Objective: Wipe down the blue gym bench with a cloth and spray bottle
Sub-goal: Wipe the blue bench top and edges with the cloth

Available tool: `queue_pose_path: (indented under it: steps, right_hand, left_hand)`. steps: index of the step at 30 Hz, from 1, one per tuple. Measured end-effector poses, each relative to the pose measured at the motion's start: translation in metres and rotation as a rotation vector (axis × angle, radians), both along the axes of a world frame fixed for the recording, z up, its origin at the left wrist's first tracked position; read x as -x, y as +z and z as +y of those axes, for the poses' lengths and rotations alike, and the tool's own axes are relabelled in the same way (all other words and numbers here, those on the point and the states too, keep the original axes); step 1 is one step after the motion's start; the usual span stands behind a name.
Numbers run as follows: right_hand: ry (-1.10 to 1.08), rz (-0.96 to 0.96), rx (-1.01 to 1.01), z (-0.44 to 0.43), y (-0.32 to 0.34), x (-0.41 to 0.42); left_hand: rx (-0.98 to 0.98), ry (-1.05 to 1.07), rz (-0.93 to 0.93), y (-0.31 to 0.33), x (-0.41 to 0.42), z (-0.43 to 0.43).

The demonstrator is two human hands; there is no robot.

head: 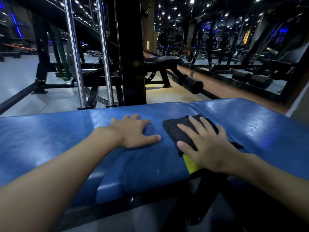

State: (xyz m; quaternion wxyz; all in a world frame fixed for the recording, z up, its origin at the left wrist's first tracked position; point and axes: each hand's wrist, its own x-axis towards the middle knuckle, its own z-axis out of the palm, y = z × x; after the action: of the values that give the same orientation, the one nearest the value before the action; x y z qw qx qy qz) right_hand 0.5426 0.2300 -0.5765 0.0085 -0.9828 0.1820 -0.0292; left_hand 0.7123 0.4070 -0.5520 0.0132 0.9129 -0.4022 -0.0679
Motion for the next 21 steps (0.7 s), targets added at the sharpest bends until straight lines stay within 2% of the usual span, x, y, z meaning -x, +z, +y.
queue_pose_path:
  steps: [5,15,21]
  right_hand:
    - [-0.022,-0.018,0.018,-0.008,-0.005,-0.041]
    - [-0.050,-0.018,-0.037,-0.049,0.001,-0.197]
    - [-0.068,-0.001,-0.071,-0.044,0.001,-0.195]
  left_hand:
    - [-0.116,-0.002,0.038,-0.006,-0.014,0.005]
    - [-0.173,-0.050,0.034,-0.007,-0.019,-0.002]
    - [-0.158,-0.041,0.041,-0.004,-0.017,-0.001]
